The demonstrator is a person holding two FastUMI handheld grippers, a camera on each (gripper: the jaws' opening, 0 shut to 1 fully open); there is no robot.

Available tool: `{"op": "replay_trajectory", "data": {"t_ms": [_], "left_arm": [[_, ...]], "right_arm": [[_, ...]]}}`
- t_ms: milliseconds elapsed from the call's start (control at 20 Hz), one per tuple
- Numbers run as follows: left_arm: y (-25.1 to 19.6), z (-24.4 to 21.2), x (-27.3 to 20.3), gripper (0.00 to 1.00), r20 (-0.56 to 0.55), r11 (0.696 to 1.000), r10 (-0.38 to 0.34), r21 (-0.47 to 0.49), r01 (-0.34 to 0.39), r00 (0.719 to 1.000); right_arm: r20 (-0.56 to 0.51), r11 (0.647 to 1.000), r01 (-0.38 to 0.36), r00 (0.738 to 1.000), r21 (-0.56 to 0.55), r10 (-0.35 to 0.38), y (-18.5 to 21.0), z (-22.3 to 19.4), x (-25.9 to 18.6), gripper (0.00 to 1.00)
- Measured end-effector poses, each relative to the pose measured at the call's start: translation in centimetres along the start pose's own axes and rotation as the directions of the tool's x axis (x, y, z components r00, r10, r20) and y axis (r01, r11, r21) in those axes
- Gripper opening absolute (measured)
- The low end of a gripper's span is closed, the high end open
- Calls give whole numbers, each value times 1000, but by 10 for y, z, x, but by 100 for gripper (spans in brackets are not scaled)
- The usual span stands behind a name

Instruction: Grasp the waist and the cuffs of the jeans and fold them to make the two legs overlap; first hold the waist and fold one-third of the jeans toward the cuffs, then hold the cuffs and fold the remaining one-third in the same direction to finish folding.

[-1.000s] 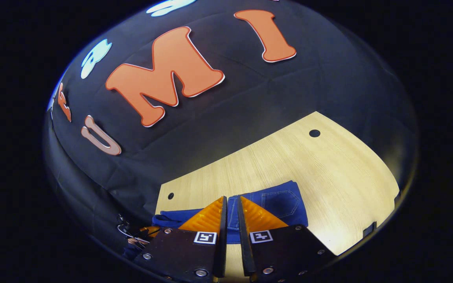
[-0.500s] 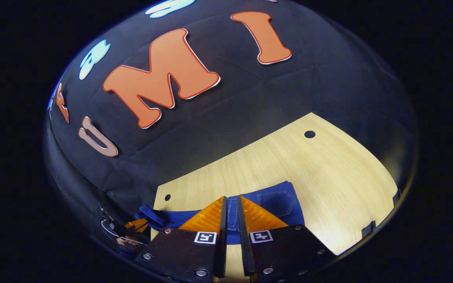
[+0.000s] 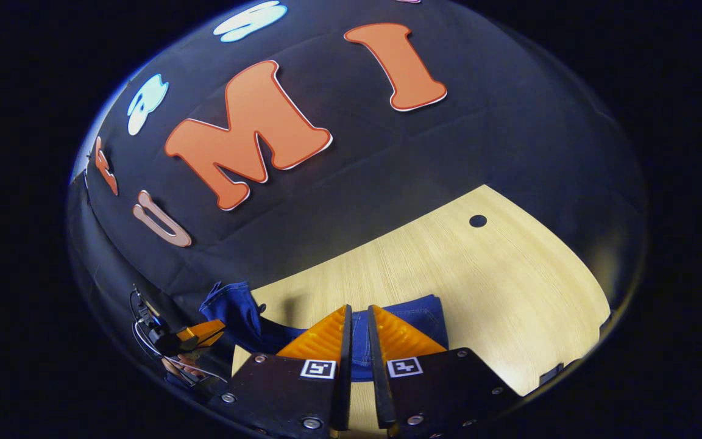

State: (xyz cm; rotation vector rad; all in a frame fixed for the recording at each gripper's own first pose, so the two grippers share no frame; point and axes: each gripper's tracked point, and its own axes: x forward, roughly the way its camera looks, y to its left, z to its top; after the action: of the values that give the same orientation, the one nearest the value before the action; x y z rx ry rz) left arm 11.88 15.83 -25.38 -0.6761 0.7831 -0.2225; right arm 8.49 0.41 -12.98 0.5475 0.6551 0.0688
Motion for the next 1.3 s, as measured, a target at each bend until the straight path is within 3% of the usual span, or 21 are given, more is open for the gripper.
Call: {"op": "replay_trajectory", "data": {"t_ms": [200, 650, 800, 850, 900, 950, 1000, 1100, 1150, 1300], "left_arm": [[-70, -45, 36, 0, -62, 998, -20, 62, 24, 998], [-163, -130, 105, 1, -161, 973, -19, 224, 55, 987], [-183, -196, 119, 0, -255, 942, 0, 323, 86, 967], [-185, -220, 114, 5, -284, 923, 3, 369, 106, 959], [-188, -238, 114, 5, -307, 905, 9, 407, 122, 952], [-194, -250, 108, 22, -325, 890, -12, 427, 158, 946], [-199, -254, 103, 30, -319, 881, -27, 441, 174, 947], [-207, -249, 94, 47, -282, 865, -49, 468, 182, 958], [-209, -239, 86, 43, -253, 855, -59, 487, 179, 966], [-208, -207, 71, 88, -137, 833, -65, 538, 129, 988]], "right_arm": [[8, 999, -52, 999, -10, 52, -8, 10, -6, 17], [8, 994, -100, 995, 32, 99, -53, 27, -24, 17], [33, 995, -97, 995, 23, 96, -65, 37, -24, 17], [42, 994, -103, 994, 28, 102, -66, 40, -25, 17], [55, 992, -123, 991, 38, 121, -64, 45, -27, 18], [53, 987, -155, 987, 51, 152, -59, 47, -29, 32], [50, 984, -169, 985, 60, 166, -58, 47, -28, 45], [44, 986, -156, 987, 61, 153, -65, 47, -21, 59], [46, 987, -150, 988, 63, 147, -66, 47, -22, 59], [74, 987, -153, 986, 54, 149, -62, 51, -22, 83]]}}
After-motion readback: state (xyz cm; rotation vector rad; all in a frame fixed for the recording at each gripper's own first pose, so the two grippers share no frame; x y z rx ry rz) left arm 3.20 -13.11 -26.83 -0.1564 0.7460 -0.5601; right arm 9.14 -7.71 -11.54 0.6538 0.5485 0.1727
